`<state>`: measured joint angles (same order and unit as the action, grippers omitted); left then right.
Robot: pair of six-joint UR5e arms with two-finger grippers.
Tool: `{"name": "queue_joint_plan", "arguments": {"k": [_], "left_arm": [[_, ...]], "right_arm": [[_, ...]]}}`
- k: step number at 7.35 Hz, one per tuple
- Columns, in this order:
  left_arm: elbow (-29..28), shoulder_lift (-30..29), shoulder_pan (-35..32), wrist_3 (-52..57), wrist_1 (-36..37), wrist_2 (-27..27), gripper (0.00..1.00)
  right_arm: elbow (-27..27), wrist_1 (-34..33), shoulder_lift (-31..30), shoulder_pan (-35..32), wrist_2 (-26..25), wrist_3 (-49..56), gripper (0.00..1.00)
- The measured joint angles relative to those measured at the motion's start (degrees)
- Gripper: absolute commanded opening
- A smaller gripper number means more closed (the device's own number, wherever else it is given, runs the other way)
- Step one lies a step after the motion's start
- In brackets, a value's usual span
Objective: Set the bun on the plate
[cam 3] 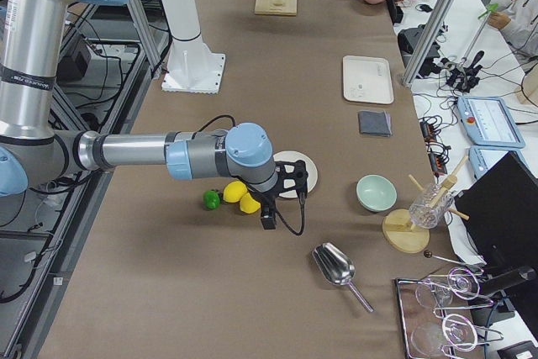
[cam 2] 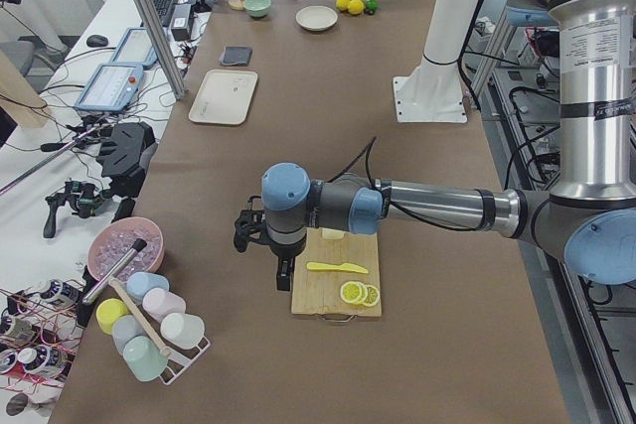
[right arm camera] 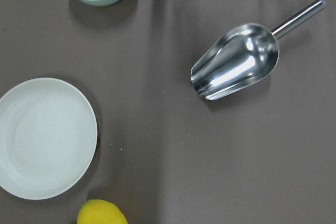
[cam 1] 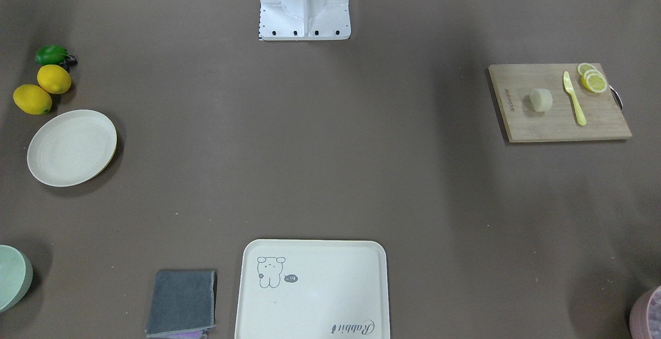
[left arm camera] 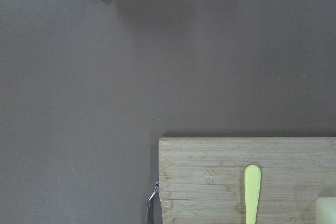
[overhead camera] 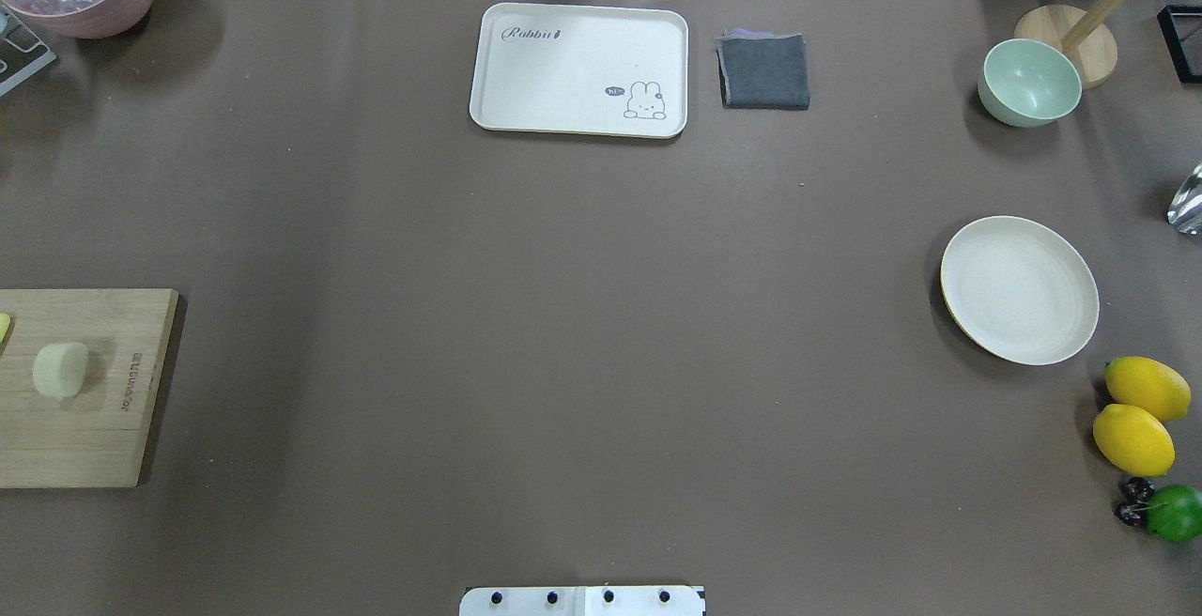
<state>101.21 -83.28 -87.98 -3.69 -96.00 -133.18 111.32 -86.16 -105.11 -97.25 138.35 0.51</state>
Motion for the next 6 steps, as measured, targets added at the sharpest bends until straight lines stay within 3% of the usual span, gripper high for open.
{"name": "queue_joint_plan", "arguments": {"k": [3,6], "left_arm": [[-1.92,-2.86,0.07,-0.11,-13.98,-0.08,0.97],[-1.15,-3.34,0.00,0.04,-18.36,-6.44,0.98]], "right_arm": [[-0.37,3.64,-0.13,-4.71,0.83,0.48,1.00],[-4.07,14.65,-2.24,-5.03,2.51,-0.88,1.00]]}}
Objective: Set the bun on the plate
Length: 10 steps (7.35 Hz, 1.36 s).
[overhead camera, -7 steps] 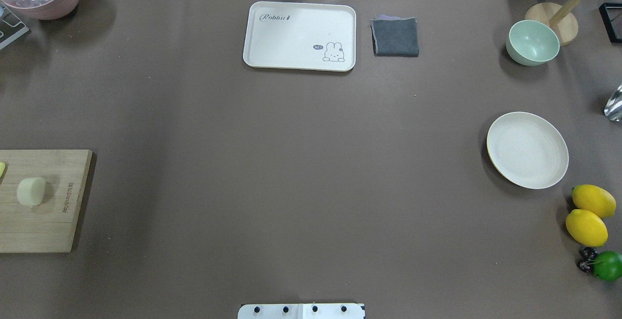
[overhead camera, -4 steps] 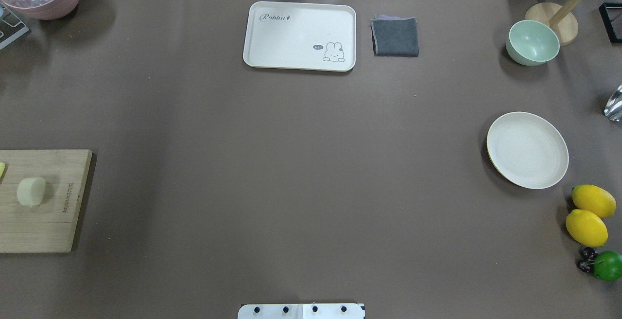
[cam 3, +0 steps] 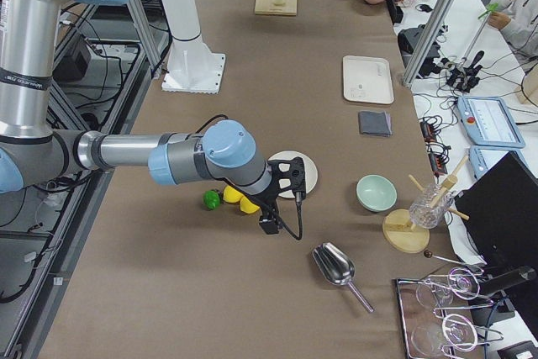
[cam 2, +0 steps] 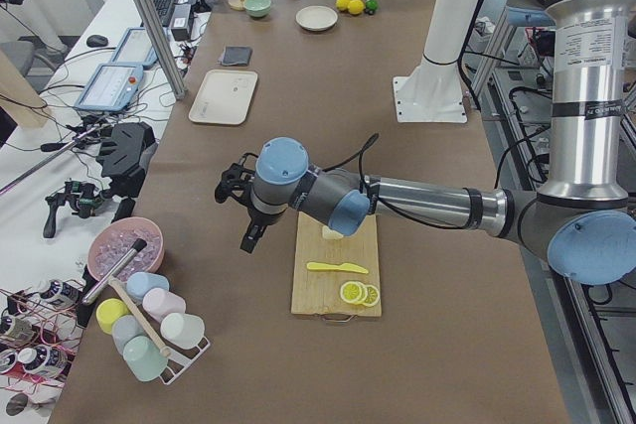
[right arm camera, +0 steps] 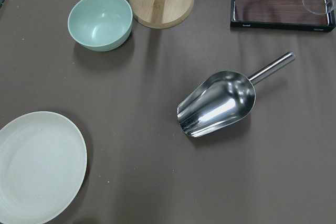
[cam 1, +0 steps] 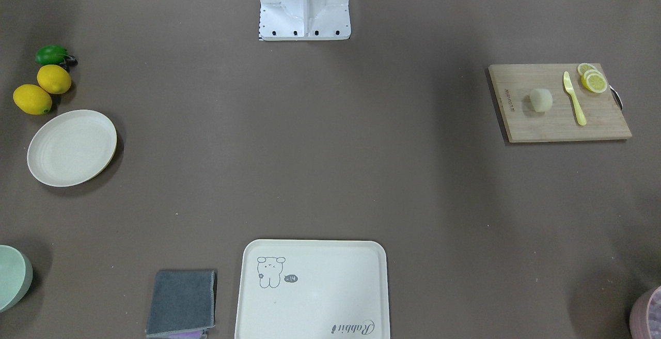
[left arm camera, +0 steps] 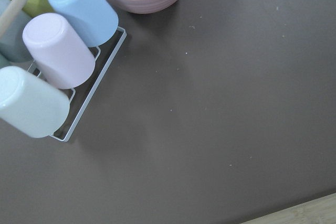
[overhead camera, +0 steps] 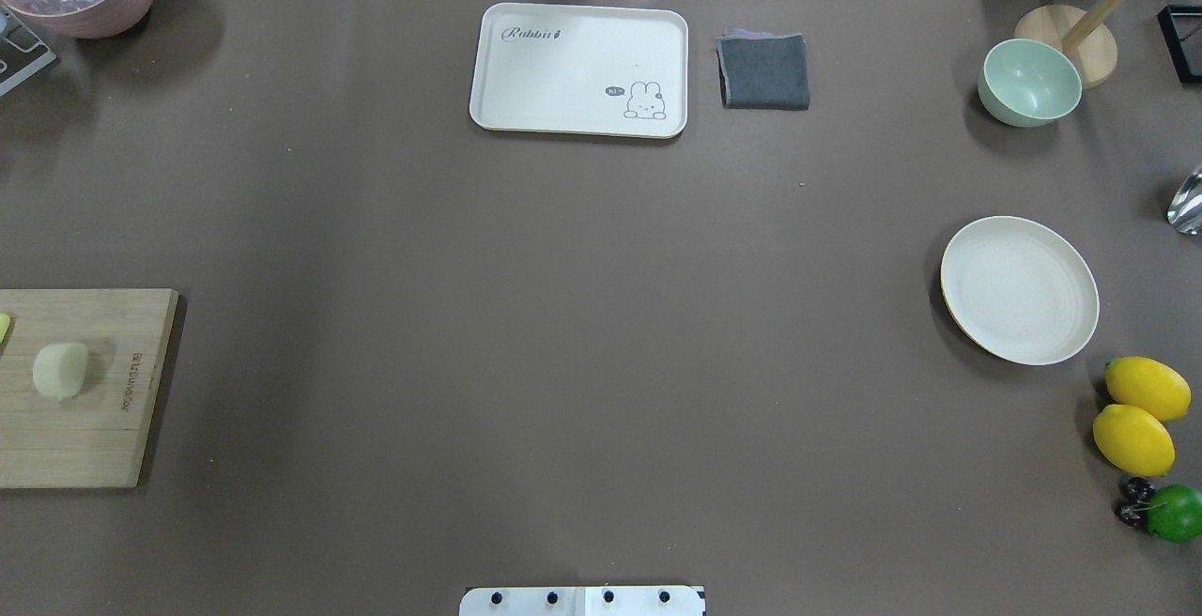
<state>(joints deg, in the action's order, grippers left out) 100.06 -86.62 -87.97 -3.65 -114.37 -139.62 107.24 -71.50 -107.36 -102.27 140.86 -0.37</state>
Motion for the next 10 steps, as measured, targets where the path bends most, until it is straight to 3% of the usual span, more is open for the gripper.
{"name": "queue_joint_plan", "arguments": {"k": [2,5,8,10], "left_arm": [[0.78,-0.18,0.19,-4.88,-6.00,-2.98,0.98],[0.96,-0.49,4.79,-13.28,-9.70,-7.10,0.98],[0.49,-0.07,9.34,-15.57,-10.82,-1.45,0.98],[0.39,0.19,10.02,-15.68,-10.81,-0.36,0.98]], "right_arm": [[-0.26,0.96,-0.14,0.68,0.58,-3.04,1.00],[0.09,1.78,1.19,8.79,0.43,-14.01,1.00],[-0.77,6.82,1.51,18.53,0.15,-22.20,0.98],[-4.20,14.57,1.64,23.23,-0.52,-29.19,0.95]]}}
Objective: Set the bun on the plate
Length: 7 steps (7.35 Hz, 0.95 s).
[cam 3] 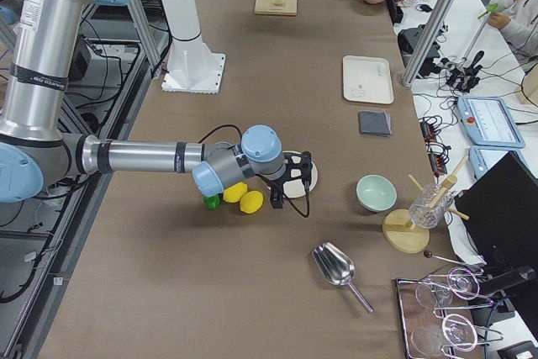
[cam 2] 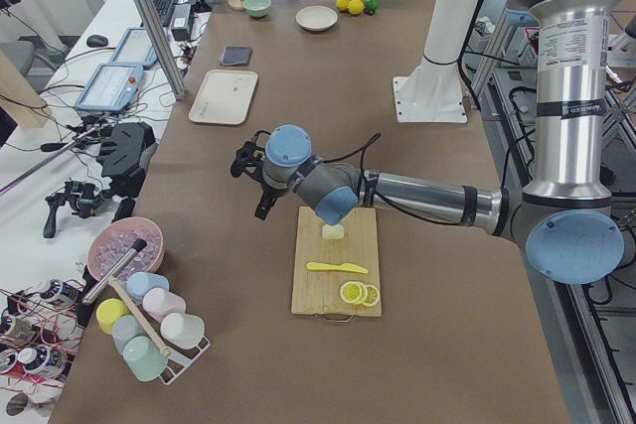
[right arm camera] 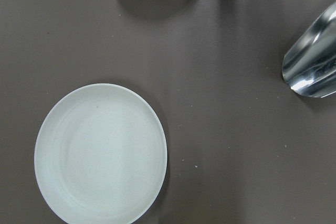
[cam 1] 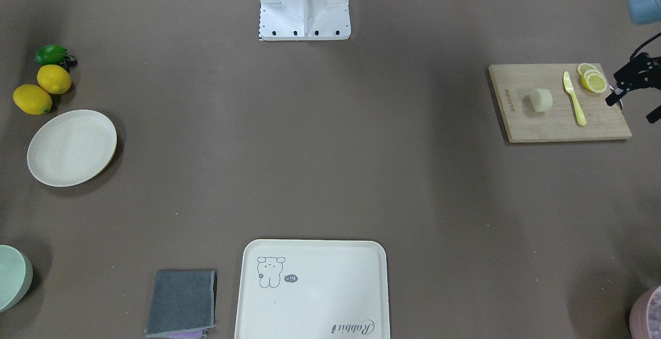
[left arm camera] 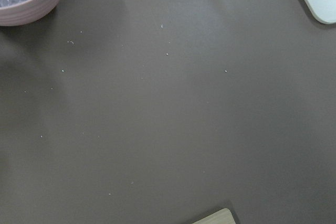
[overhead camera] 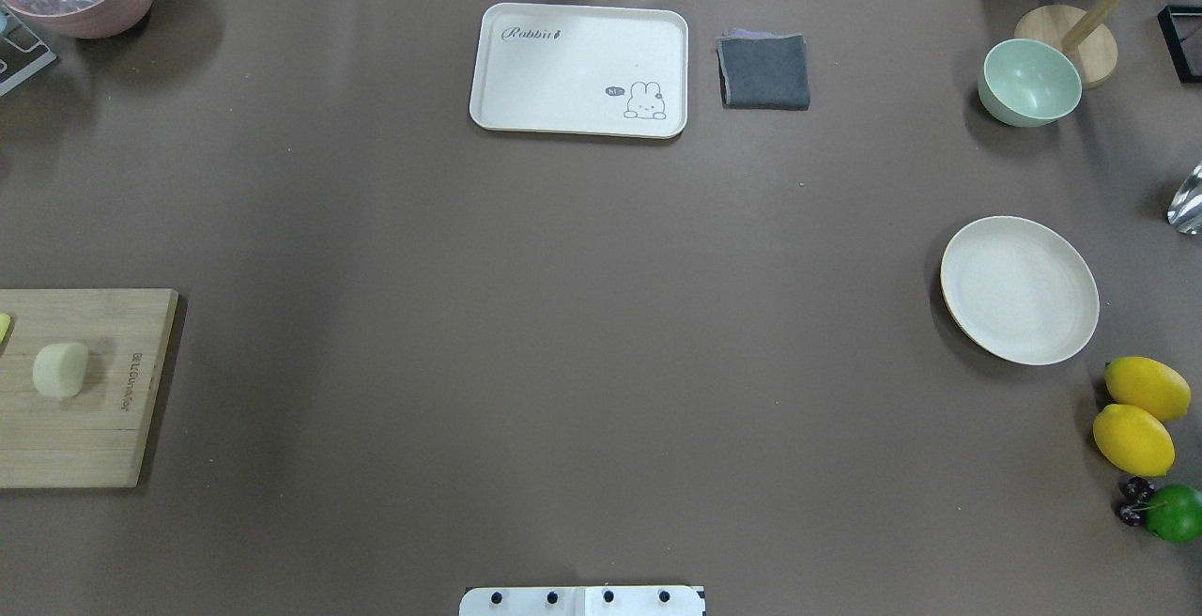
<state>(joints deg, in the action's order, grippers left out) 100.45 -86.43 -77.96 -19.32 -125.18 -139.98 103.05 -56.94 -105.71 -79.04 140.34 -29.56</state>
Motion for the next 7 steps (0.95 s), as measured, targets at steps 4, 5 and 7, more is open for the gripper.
{"name": "queue_joint_plan", "arguments": {"k": [4,5,7], "left_arm": [[0.38,0.84,-0.03,0.34,-0.19,0.15,0.98],[0.45,0.99,-0.03,0.41,-0.22,0.15,0.98],[0.48,1.07,-0.02,0.52,-0.24,0.15,0.98]], "right_arm": [[-6.32,4.76,4.11,5.89,-4.36,-4.77,0.80],[-7.42,5.14,5.64,7.46,-5.74,-6.77,0.80],[-10.80,8.78,7.81,10.17,-8.13,-10.25,0.80]]}}
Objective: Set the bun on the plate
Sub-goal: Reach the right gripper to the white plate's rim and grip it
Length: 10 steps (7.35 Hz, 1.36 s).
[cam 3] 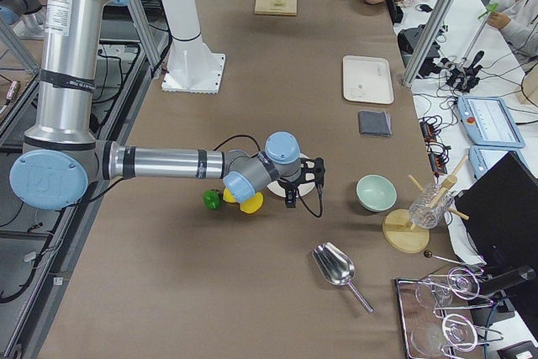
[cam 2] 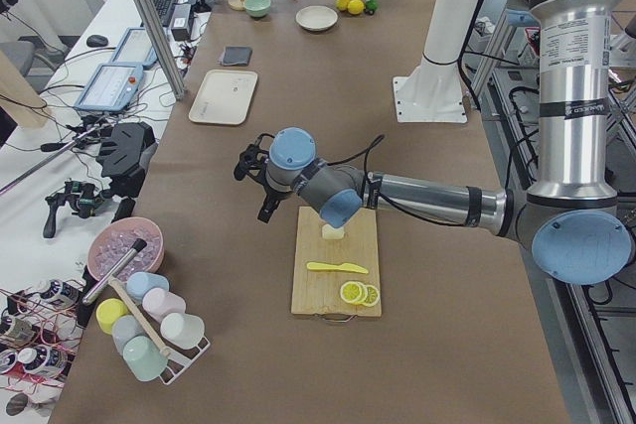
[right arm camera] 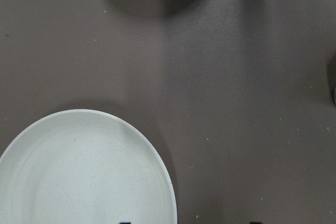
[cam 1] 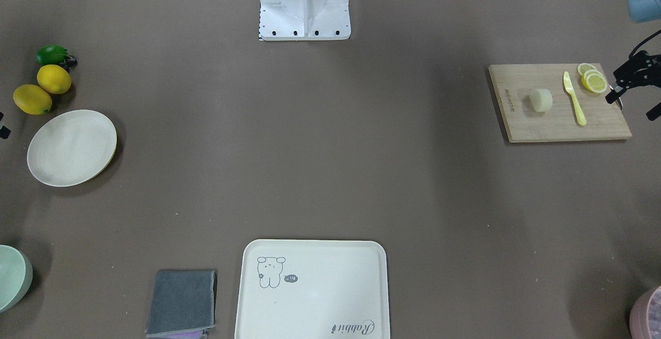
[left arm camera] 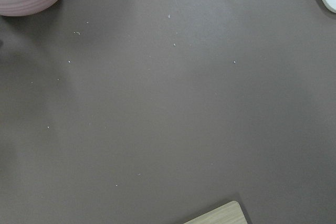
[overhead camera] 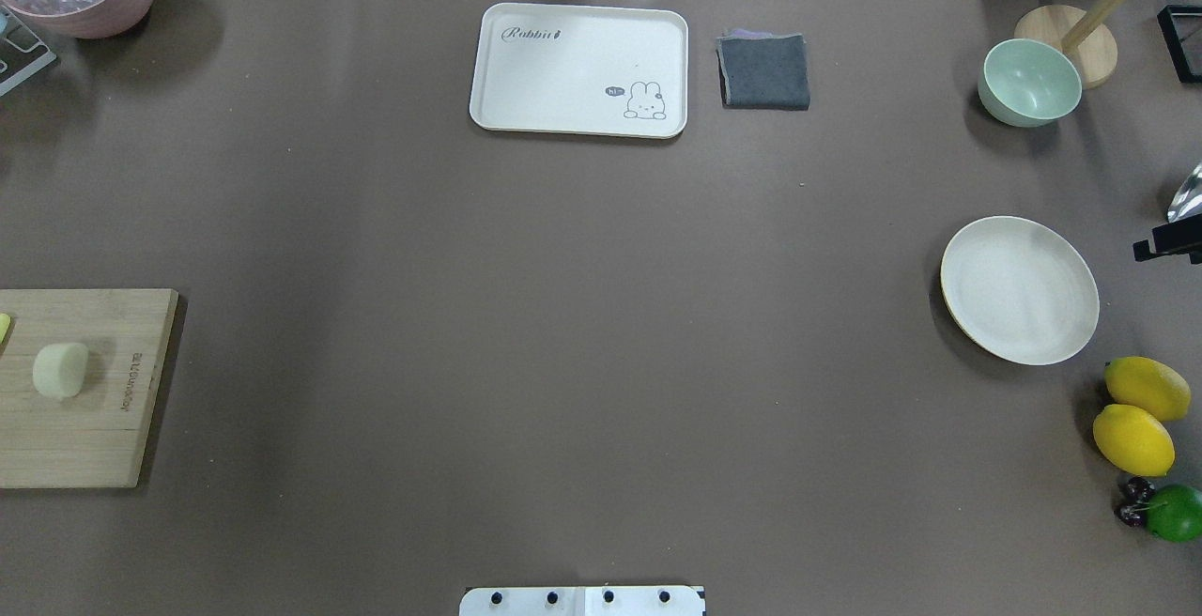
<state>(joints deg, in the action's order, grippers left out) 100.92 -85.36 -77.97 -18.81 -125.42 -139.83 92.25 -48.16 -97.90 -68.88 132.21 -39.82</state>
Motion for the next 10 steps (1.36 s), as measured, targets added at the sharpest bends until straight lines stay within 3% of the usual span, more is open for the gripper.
{"name": "queue_joint_plan", "arguments": {"k": [3,5,9,10], "left_arm": [[0.04,0.02,-0.06,0.08,0.00,0.00,0.98],[0.04,0.05,-0.07,0.08,-0.07,0.00,0.98],[0.03,0.39,-0.07,-0.17,-0.96,0.00,0.98],[0.05,0.45,-0.07,-0.18,-1.02,0.00,0.98]], "right_arm": [[-8.21,13.95,2.20,4.10,-2.36,-9.12,0.79],[-9.61,16.87,2.35,6.89,-4.84,-12.14,0.40],[-9.81,20.22,0.00,10.07,-6.76,-15.11,0.37],[-9.81,20.55,-0.31,10.45,-6.91,-15.17,0.14]]}}
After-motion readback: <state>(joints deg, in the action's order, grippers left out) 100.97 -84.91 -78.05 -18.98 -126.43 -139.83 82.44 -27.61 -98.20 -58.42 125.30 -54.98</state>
